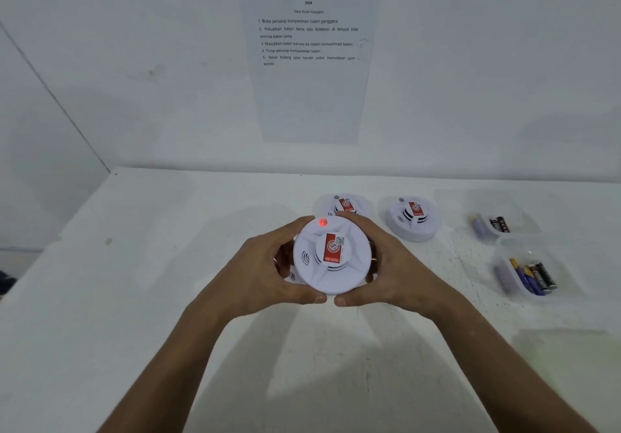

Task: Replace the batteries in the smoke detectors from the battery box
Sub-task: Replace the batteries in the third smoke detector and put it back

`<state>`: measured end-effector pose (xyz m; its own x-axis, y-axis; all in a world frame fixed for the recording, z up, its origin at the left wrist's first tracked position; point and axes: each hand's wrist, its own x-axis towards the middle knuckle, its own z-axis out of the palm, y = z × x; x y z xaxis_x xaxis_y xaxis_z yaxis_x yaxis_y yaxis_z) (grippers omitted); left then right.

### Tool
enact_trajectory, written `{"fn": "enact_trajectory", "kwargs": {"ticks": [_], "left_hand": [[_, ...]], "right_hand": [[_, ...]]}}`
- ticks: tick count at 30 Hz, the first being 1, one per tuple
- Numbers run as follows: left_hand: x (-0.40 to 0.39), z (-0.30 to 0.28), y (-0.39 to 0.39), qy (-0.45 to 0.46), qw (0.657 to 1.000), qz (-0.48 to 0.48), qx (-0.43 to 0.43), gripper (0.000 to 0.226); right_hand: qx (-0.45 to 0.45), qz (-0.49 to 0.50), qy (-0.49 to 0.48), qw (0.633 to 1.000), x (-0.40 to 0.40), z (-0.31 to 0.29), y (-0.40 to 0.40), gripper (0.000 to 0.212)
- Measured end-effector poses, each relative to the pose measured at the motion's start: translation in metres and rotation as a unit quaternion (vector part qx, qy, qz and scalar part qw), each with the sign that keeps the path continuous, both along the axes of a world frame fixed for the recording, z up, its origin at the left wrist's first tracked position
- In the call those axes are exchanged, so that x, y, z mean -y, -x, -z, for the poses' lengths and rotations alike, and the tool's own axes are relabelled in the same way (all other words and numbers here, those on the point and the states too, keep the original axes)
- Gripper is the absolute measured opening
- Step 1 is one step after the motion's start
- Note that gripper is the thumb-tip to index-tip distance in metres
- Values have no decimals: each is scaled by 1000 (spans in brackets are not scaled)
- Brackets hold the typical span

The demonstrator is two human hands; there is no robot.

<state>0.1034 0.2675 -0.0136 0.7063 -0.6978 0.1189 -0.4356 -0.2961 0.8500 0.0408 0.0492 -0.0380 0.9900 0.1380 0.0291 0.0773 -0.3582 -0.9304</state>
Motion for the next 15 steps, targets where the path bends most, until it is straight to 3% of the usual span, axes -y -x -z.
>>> {"fn": "enact_trajectory", "kwargs": {"ticks": [9,15], "left_hand": [[-10,4,-57,-51,997,-33,38,78],[-16,36,-110,-77,993,-82,38,69]], "right_hand": [[35,4,89,995,-17,-14,-59,89],[-4,28,137,990,-29,12,-119,72]]}}
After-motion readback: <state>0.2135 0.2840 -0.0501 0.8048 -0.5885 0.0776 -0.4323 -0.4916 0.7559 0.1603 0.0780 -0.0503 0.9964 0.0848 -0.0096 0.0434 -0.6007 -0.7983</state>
